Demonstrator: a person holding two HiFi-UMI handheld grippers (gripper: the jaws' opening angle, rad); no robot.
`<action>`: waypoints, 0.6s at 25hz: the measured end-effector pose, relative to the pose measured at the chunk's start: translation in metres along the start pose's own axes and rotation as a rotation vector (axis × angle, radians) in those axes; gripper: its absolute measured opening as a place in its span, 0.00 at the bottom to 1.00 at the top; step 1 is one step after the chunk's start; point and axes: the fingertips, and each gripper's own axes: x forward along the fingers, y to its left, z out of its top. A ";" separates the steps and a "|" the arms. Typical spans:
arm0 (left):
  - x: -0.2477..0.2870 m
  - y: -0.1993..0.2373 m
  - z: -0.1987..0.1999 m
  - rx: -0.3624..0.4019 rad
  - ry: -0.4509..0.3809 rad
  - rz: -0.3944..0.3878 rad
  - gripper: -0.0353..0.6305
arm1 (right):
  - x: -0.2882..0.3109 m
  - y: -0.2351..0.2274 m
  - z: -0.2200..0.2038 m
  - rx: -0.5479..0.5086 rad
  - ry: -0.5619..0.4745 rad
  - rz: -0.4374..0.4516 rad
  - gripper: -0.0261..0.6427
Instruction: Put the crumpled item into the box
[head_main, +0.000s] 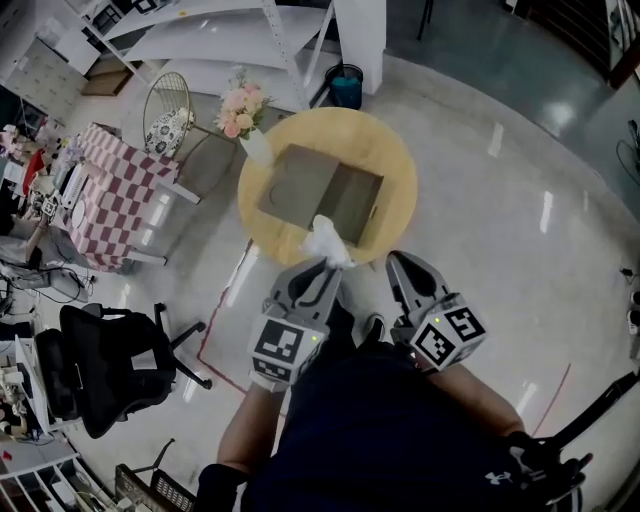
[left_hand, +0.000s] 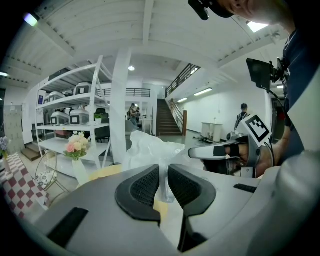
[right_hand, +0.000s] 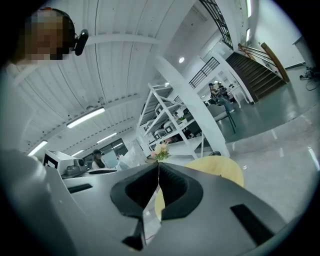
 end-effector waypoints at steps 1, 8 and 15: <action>0.004 0.003 0.000 0.001 0.001 -0.005 0.15 | 0.002 -0.003 0.002 -0.001 -0.003 -0.007 0.06; 0.027 0.025 -0.001 0.015 0.005 -0.043 0.15 | 0.015 -0.020 0.009 -0.013 -0.016 -0.074 0.06; 0.053 0.069 -0.010 0.030 0.033 -0.092 0.15 | 0.054 -0.028 0.017 -0.028 -0.008 -0.138 0.06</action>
